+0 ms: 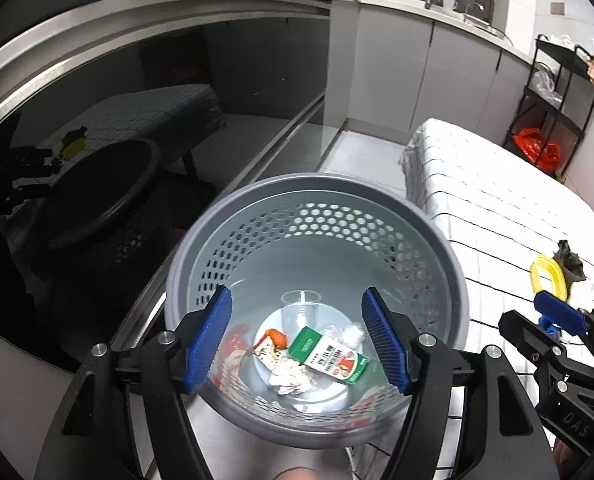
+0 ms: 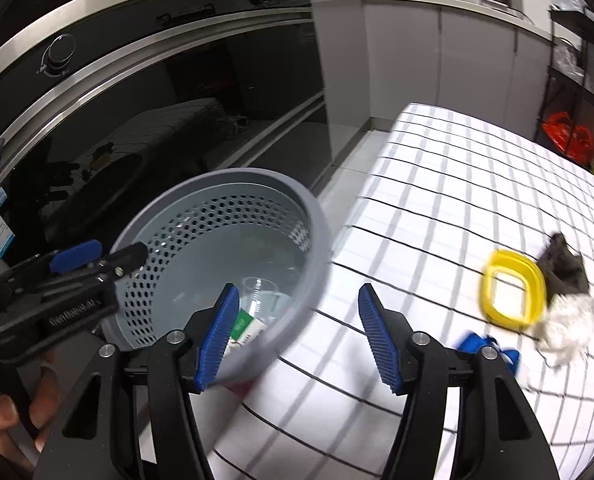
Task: Collect trash
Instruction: 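Move both open tools back over the table toward the blue ribbon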
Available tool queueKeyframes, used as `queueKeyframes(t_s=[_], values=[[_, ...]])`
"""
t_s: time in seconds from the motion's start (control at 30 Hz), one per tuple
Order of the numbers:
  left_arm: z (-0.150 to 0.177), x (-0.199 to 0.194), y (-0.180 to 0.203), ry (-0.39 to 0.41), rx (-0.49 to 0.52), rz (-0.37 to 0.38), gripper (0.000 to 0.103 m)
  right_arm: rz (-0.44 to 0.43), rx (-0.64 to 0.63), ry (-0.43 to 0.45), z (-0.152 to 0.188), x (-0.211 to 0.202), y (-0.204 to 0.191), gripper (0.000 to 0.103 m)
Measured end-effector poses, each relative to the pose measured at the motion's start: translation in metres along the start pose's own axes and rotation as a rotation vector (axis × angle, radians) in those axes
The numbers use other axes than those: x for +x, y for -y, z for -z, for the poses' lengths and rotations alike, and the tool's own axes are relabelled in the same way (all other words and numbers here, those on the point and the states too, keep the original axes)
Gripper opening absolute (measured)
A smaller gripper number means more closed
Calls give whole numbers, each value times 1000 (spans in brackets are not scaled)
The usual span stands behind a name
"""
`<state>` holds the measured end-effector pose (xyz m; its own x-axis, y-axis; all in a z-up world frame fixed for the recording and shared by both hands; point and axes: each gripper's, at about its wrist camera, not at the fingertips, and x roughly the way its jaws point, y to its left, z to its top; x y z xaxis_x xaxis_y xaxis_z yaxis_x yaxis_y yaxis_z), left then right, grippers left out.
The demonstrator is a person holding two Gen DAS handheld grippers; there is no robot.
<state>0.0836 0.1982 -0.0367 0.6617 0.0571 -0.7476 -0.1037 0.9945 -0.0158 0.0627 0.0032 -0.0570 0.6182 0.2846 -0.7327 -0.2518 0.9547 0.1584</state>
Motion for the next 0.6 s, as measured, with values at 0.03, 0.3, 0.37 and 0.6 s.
queueKeyframes(t_s=[0.03,0.3,0.37,0.6], values=[[1,-3,3,6,1,10,68,8,12,0,4,-3,6,60],[9,-21,34,36,40,52,72,126,79,17,40,-44,69,63],[11,-26,45,50,58,67,72,156,103,24,45,-56,89,63],[20,-33,90,48,136,124,73,254,166,47,60,-92,155,67]])
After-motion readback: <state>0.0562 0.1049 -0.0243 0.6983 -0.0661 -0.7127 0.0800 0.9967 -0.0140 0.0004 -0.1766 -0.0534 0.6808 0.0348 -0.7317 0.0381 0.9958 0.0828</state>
